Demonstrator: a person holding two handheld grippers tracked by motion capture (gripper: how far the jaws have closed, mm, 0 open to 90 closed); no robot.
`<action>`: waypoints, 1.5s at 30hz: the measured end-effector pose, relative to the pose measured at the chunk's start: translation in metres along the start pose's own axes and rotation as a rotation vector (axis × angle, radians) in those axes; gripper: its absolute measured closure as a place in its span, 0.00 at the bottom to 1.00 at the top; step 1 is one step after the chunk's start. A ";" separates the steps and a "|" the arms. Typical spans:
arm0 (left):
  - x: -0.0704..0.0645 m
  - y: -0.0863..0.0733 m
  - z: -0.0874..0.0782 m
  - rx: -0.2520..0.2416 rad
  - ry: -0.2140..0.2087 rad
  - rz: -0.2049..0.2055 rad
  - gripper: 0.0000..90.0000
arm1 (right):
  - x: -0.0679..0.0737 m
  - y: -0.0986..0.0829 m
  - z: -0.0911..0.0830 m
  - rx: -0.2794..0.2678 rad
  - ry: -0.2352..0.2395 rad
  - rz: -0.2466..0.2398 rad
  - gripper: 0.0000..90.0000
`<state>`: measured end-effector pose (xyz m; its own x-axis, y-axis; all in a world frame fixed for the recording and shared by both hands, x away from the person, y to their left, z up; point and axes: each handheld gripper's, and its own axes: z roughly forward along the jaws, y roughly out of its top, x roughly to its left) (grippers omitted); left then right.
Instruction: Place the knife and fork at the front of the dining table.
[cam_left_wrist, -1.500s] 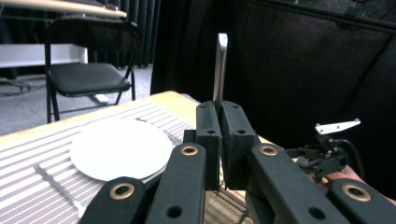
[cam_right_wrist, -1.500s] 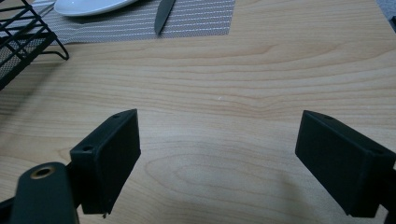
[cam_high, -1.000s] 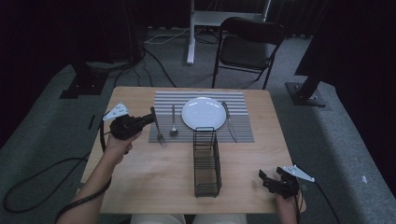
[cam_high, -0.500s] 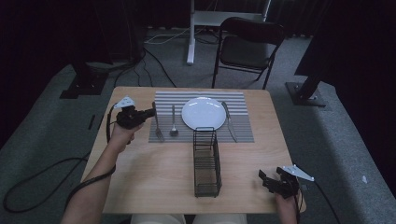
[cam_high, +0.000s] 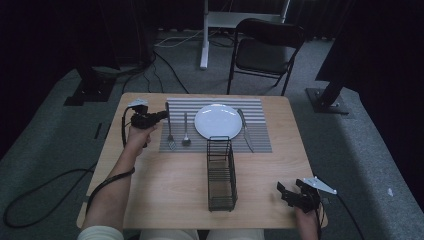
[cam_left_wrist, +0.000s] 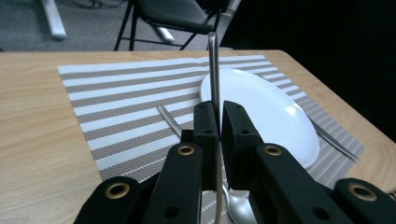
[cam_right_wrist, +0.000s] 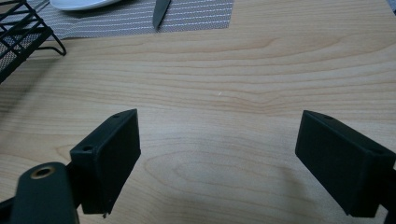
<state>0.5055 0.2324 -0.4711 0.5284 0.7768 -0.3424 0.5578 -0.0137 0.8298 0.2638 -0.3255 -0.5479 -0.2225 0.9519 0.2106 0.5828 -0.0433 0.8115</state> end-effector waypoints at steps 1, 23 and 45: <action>0.000 0.000 0.003 0.004 0.016 -0.003 0.94 | 0.000 0.000 0.000 -0.001 0.000 0.000 0.15; -0.007 -0.026 0.009 0.102 0.119 -0.028 0.50 | -0.001 -0.001 -0.002 -0.018 0.009 0.005 0.15; -0.043 -0.108 -0.070 -0.008 0.092 0.168 0.09 | -0.005 -0.002 -0.004 -0.043 0.010 0.042 0.15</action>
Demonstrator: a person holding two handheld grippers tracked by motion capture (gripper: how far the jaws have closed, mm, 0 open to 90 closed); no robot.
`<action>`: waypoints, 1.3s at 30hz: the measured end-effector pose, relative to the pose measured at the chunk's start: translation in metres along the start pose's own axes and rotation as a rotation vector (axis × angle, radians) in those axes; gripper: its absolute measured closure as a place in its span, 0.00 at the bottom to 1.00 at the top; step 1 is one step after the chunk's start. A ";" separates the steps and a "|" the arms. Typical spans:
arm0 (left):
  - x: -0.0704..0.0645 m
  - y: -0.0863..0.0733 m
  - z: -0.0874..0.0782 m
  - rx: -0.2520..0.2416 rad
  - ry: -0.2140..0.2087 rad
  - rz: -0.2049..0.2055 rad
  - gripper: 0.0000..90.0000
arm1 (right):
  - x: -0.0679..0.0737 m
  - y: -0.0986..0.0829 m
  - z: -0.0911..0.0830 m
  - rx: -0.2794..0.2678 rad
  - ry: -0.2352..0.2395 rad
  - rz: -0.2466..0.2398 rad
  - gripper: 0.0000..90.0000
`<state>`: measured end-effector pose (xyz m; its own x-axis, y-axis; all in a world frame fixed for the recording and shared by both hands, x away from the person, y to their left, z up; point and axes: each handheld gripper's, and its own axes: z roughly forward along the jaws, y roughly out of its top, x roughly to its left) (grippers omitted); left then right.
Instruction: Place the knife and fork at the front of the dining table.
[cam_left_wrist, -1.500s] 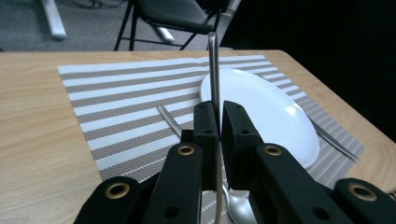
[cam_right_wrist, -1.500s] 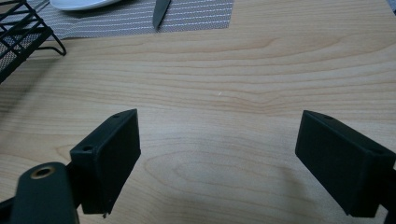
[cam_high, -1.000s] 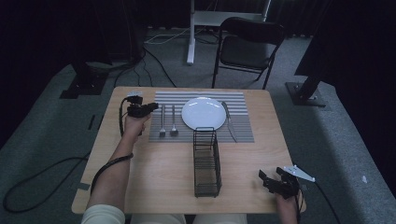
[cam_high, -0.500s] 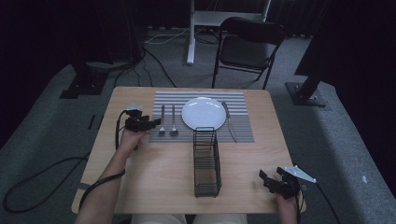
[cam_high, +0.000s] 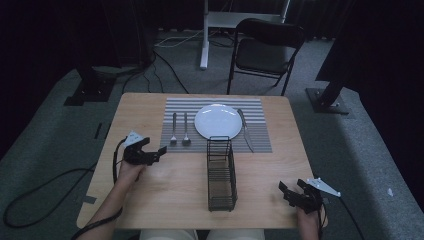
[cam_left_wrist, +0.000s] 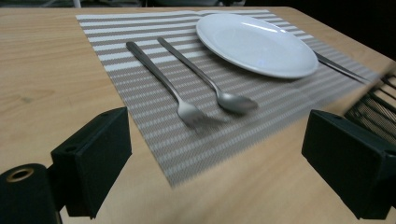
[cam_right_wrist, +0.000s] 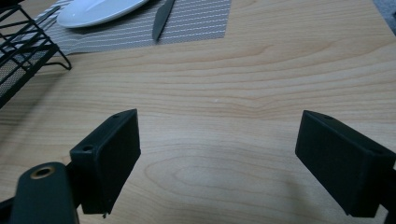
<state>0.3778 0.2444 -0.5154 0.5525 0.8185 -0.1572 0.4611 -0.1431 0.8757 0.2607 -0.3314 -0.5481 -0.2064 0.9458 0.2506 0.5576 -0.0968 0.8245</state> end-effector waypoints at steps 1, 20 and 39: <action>-0.001 -0.004 -0.003 -0.003 -0.002 0.010 0.09 | 0.000 0.000 0.000 0.000 0.000 0.001 0.15; -0.029 -0.030 -0.050 -0.042 -0.008 0.057 0.09 | -0.001 -0.001 -0.001 -0.017 -0.011 0.012 0.15; -0.039 -0.062 -0.096 -0.054 0.026 0.046 0.09 | 0.000 -0.001 -0.001 -0.016 -0.022 0.005 0.15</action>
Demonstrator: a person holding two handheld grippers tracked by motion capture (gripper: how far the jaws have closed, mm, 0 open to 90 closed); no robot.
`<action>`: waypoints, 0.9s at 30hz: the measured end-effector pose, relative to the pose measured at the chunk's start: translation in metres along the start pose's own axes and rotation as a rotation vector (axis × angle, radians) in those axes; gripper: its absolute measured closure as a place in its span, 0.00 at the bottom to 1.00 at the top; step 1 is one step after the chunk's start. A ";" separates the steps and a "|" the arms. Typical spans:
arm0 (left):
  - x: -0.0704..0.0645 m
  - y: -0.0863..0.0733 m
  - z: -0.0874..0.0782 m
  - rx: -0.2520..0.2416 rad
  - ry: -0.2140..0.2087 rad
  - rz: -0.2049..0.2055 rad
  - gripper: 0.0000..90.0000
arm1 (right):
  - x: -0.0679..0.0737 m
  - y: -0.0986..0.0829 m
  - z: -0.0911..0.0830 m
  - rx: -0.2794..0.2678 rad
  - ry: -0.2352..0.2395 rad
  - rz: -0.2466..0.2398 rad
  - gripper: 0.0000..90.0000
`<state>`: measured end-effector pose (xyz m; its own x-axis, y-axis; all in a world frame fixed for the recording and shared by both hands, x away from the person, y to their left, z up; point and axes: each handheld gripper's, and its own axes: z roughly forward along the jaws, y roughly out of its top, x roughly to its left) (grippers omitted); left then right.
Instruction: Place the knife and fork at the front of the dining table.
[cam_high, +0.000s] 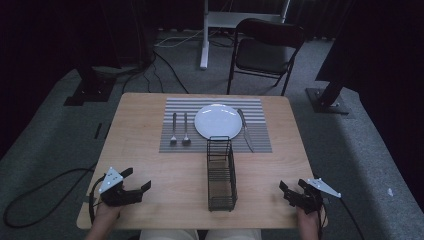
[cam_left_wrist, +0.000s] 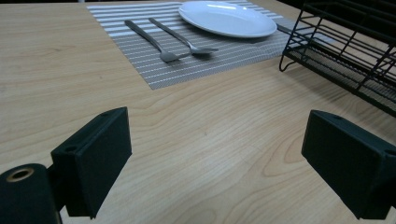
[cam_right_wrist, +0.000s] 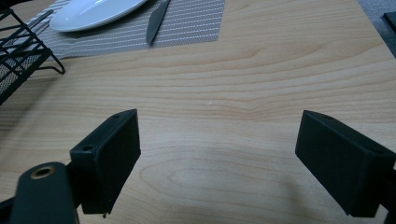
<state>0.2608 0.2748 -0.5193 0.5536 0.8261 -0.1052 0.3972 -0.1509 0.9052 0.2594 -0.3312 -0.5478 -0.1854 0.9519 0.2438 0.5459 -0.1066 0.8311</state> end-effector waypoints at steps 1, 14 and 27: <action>0.000 -0.001 -0.002 0.000 0.002 0.002 0.09 | 0.000 0.000 0.000 -0.003 -0.001 0.004 0.15; 0.004 -0.019 -0.027 -0.009 0.038 -0.033 0.09 | 0.000 0.000 -0.001 -0.014 -0.010 0.013 0.15; 0.012 -0.033 -0.050 -0.017 0.096 -0.050 0.09 | -0.001 -0.001 -0.002 -0.020 -0.015 0.019 0.15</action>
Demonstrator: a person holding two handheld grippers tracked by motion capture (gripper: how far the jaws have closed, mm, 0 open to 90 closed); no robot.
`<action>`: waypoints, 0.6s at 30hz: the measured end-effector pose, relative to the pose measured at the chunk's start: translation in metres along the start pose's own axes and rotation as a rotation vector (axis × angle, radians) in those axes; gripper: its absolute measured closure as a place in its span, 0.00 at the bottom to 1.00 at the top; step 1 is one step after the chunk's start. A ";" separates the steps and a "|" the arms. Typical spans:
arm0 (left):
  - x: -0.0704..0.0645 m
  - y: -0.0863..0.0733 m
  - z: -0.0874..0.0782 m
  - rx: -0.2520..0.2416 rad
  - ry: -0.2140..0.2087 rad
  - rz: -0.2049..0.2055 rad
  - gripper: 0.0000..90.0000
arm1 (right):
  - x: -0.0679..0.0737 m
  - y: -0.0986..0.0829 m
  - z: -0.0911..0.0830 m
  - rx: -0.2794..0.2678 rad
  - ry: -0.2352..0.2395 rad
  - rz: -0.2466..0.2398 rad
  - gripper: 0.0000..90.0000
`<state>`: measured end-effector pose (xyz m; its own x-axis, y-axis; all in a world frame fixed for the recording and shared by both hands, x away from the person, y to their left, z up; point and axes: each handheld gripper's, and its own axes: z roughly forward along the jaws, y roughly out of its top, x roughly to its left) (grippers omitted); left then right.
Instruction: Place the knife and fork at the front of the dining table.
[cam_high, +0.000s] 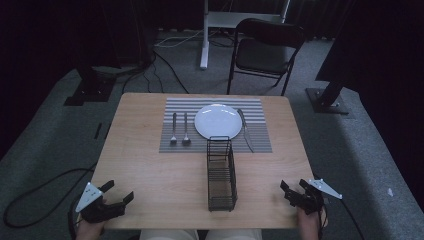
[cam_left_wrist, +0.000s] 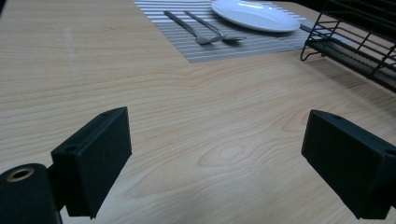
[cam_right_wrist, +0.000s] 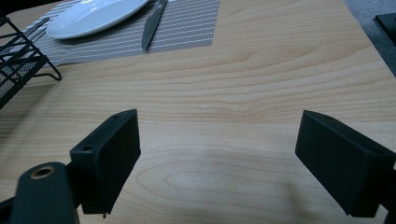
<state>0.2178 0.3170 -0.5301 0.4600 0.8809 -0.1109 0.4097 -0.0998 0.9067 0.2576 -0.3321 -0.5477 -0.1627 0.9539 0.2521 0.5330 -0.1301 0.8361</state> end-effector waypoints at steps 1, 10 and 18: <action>0.001 -0.001 -0.003 -0.008 0.005 0.005 0.09 | 0.000 0.000 0.000 -0.001 0.002 0.001 0.15; 0.014 -0.013 -0.019 -0.008 0.115 -0.022 0.09 | -0.001 0.000 0.000 -0.002 0.002 0.005 0.15; 0.016 -0.016 -0.024 -0.015 0.123 -0.060 0.09 | -0.002 0.000 0.000 -0.003 0.004 0.011 0.15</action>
<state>0.2000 0.3438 -0.5371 0.3348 0.9352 -0.1153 0.4214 -0.0391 0.9060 0.2576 -0.3338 -0.5479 -0.1601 0.9513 0.2634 0.5326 -0.1415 0.8345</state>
